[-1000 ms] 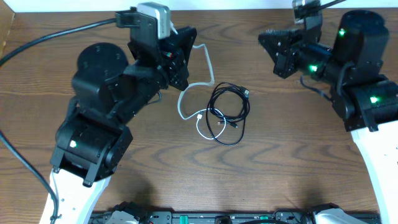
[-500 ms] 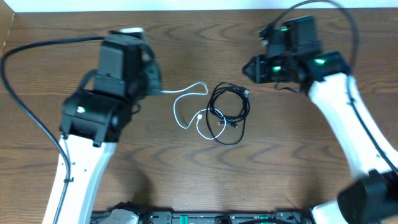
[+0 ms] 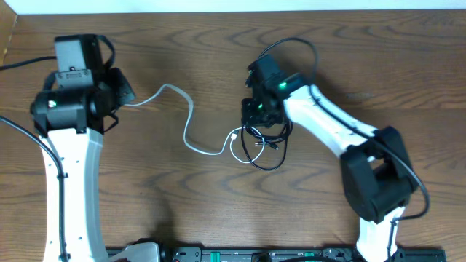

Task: Untangle cables

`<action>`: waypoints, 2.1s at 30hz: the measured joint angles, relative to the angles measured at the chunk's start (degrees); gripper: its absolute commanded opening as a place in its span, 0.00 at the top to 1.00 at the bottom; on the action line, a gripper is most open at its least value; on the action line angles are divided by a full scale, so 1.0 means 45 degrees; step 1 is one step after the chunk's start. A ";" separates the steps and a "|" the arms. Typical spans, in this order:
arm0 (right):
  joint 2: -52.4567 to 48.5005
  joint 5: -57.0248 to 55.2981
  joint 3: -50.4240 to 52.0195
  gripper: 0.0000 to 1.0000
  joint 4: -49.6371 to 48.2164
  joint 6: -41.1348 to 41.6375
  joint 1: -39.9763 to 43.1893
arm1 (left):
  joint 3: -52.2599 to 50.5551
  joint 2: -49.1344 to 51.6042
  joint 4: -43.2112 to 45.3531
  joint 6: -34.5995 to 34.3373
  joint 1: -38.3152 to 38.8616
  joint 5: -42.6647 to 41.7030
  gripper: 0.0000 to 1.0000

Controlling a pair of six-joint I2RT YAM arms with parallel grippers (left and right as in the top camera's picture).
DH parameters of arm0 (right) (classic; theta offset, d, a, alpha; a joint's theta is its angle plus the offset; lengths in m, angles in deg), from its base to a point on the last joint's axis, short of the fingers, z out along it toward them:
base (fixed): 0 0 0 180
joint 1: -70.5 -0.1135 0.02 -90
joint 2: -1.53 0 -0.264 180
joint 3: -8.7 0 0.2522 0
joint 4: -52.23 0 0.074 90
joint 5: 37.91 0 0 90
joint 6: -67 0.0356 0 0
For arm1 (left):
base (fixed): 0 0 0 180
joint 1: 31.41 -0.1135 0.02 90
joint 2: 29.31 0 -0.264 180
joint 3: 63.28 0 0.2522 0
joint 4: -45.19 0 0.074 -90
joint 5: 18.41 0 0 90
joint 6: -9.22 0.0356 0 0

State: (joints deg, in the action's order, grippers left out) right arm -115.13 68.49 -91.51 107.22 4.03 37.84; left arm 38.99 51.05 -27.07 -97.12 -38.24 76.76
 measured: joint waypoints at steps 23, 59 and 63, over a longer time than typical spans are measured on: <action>-0.1219 -0.5357 0.0000 0.82 -0.0874 0.1870 -0.1234 | 0.0000 0.1073 -0.0005 -0.0034 -0.0937 -0.0991 0.93; 0.3653 0.2132 -0.6455 0.99 0.5367 -0.4206 0.2594 | 0.0000 0.1073 0.0432 0.4857 -0.0767 -0.8811 0.36; 0.3604 0.1719 -0.6441 0.98 0.5683 -0.3997 0.2997 | -0.0005 0.1073 0.0432 0.5003 -0.0758 -0.9083 0.32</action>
State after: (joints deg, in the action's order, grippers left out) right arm -98.91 76.23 -120.49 132.80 -13.96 51.32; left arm 38.97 55.88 -25.12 -74.61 -41.65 35.89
